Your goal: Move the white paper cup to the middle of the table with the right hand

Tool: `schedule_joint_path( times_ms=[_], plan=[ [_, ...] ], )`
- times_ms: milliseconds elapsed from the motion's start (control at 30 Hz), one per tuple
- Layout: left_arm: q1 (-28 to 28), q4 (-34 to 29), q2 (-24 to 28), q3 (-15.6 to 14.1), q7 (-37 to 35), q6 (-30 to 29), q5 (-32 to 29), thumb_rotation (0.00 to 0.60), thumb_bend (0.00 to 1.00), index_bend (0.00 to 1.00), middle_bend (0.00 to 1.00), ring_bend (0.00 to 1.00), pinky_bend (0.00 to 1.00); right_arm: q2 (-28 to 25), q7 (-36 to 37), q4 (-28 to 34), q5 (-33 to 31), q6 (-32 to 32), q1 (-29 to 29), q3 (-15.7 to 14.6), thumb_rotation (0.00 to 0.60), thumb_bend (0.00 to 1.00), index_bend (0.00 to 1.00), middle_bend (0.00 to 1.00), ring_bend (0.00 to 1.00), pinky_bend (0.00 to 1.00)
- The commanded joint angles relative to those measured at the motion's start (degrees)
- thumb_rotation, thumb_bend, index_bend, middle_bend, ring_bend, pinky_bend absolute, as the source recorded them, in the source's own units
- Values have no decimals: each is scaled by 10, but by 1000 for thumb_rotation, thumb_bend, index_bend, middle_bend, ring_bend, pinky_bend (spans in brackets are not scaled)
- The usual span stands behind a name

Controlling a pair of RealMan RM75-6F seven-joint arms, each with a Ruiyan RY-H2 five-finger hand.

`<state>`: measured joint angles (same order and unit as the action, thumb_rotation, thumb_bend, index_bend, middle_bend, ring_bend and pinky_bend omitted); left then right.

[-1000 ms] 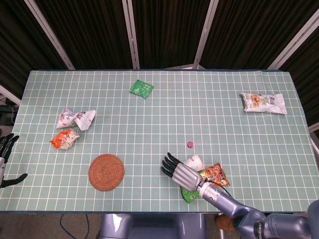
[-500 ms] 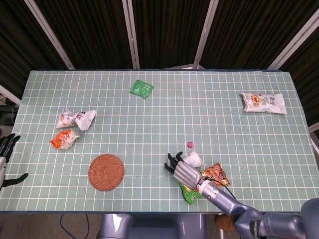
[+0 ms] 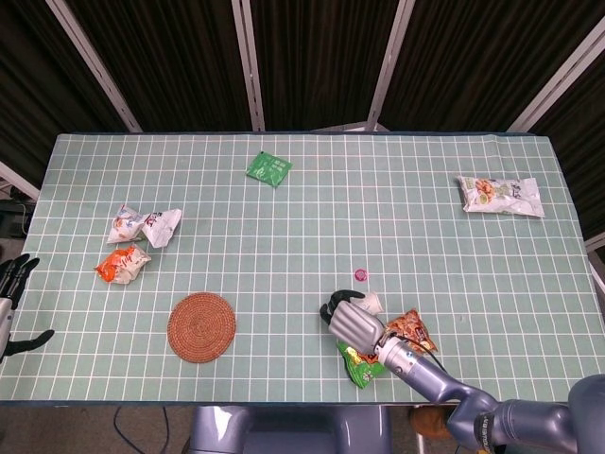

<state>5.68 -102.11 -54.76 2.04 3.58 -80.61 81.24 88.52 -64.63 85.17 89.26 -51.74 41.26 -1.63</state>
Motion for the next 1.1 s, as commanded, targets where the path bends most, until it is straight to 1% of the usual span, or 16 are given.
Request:
schedule_joint_path(
  times_ms=[33,167,300,433,467,567,700,800,1100],
  plan=[
    [0,0,0,0,0,1,0,600,0,0,0,0,0,-1,31,-7,20,-15,3,0,600,284,230,463,337,576],
    [0,0,1,0,-2,1,-1,600,0,0,0,0,0,-3,96,-9,33,-41,3,12,600,281,230,463,337,577],
    [1,-1,2,-1,-6,3,-1,600,0,0,0,0,0,0,206,-11,14,-71,-3,42,600,272,230,463,327,576],
    [0,0,2,0,-2,1,-1,600,0,0,0,0,0,17,363,-32,-29,-96,-13,83,600,267,230,463,316,576],
    [0,-1,1,-1,-2,1,-1,600,0,0,0,0,0,23,404,-39,-50,-98,-17,96,600,267,230,464,315,575],
    [1,-1,2,-1,-1,2,-2,600,0,0,0,0,0,41,481,-62,-96,-92,-24,121,600,268,230,463,314,571],
    [2,-1,1,0,-1,5,-4,600,0,0,0,0,0,59,525,-91,-136,-82,-28,138,600,267,230,464,313,568],
    [4,0,0,0,1,8,-6,600,0,0,0,0,0,73,544,-107,-158,-75,-30,146,600,267,230,463,312,563],
    [5,1,-1,2,1,12,-13,600,0,0,0,0,0,121,565,-151,-194,-73,-25,163,600,267,230,463,311,546]
  ],
)
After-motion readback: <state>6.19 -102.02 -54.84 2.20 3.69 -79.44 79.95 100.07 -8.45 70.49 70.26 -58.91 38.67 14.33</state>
